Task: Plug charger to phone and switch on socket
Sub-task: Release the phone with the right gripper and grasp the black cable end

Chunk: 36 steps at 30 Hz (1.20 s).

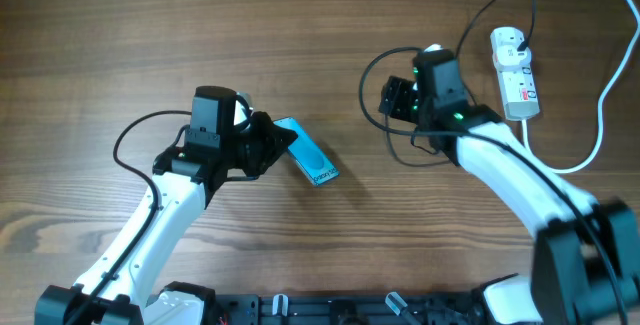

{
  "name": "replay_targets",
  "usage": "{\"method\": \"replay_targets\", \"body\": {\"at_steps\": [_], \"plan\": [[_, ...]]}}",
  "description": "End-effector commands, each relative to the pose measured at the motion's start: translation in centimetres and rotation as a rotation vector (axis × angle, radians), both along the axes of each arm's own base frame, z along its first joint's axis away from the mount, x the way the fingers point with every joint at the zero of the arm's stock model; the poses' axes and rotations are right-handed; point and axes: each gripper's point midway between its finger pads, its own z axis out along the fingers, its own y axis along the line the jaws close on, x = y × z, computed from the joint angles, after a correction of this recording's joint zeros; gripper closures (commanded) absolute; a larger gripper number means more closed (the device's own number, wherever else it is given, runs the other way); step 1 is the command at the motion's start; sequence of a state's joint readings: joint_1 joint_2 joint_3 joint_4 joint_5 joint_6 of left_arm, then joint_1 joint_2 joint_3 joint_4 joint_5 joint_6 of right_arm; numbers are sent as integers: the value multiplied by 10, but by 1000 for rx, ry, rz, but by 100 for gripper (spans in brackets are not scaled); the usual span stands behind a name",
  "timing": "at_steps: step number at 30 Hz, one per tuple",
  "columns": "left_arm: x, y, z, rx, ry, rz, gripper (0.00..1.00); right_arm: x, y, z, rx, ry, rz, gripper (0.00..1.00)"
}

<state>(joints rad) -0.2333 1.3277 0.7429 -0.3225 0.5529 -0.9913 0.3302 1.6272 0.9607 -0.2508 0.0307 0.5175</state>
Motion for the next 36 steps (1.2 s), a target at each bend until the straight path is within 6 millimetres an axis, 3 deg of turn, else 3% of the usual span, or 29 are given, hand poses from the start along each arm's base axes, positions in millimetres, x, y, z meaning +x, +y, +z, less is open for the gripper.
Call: {"method": "replay_targets", "body": {"at_steps": [1,3,9,14,20,26,31,35,36], "plan": [[0,-3,6,-23,-18,-29,96,18,-1,-26,-86,37,37,28],[0,-4,6,-25,-18,-30,96,19,3,-49,-84,75,49,35],[0,-4,6,-25,-18,-30,96,16,11,-65,-65,109,100,44],[9,-5,13,-39,-59,-17,96,12,13,-94,-82,157,108,59],[8,6,2,-16,33,91,96,9,13,-108,-90,182,110,68],[4,7,-1,-31,83,125,96,-9,8,-122,-111,266,106,95],[3,7,-1,-29,88,124,96,-10,19,-116,-53,271,146,95],[7,-1,8,-46,15,52,96,-6,21,-68,-27,197,150,95],[12,-8,18,-71,-57,-3,96,-11,24,-42,-3,171,174,95]]}}
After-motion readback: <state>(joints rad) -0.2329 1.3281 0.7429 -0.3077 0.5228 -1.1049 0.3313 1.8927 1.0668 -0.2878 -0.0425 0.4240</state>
